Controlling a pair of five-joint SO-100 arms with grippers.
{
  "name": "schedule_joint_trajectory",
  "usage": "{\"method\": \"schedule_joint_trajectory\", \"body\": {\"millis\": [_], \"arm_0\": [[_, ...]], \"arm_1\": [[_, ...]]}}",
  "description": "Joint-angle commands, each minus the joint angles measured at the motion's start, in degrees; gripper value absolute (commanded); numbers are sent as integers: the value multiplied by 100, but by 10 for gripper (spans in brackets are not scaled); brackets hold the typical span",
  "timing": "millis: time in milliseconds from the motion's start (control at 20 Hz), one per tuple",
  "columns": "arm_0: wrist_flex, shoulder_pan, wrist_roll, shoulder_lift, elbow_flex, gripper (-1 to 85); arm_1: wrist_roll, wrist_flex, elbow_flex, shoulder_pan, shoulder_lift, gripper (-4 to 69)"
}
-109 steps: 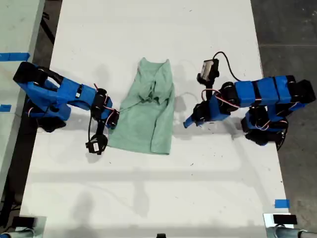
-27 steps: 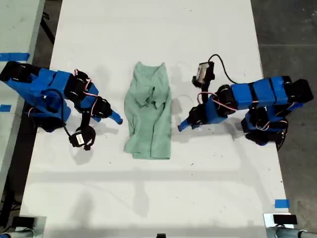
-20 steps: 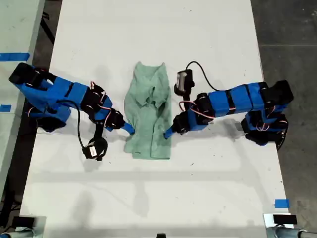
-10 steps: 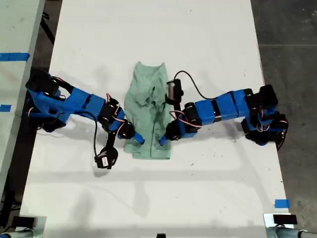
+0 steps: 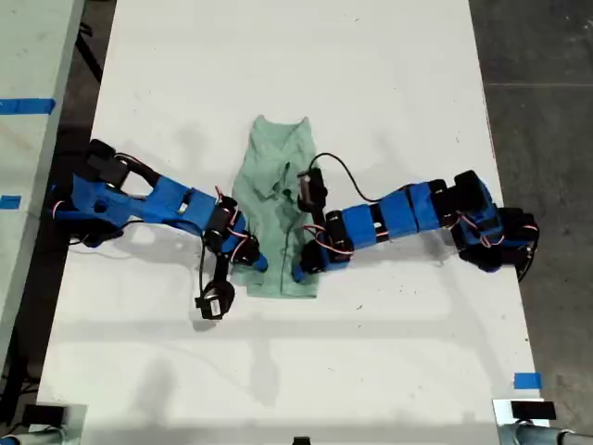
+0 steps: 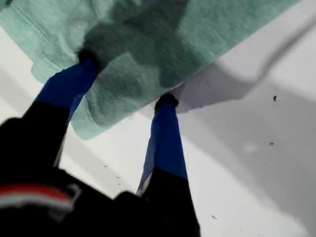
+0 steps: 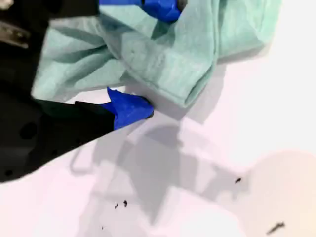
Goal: Fold tshirt
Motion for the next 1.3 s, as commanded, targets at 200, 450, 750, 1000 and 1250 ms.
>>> {"method": "schedule_joint_trajectory", "body": {"millis": [200,450,750,1000,1250], "arm_0": [[-527,-62,185,-431,-422,6],[-369,-53,281,-729,-1046,0],[633,176,290,-686,-2118,0],[1055,352,756,-519,-3226,0],[1274,-176,1617,18,-3270,0]], "arm_1": [[158,-255,-642,-185,-448,120],[193,-229,-694,-281,-475,-20],[396,360,-1020,-686,290,-19],[246,422,-1046,-773,1169,-19],[-396,413,-914,-149,1450,-19]]}}
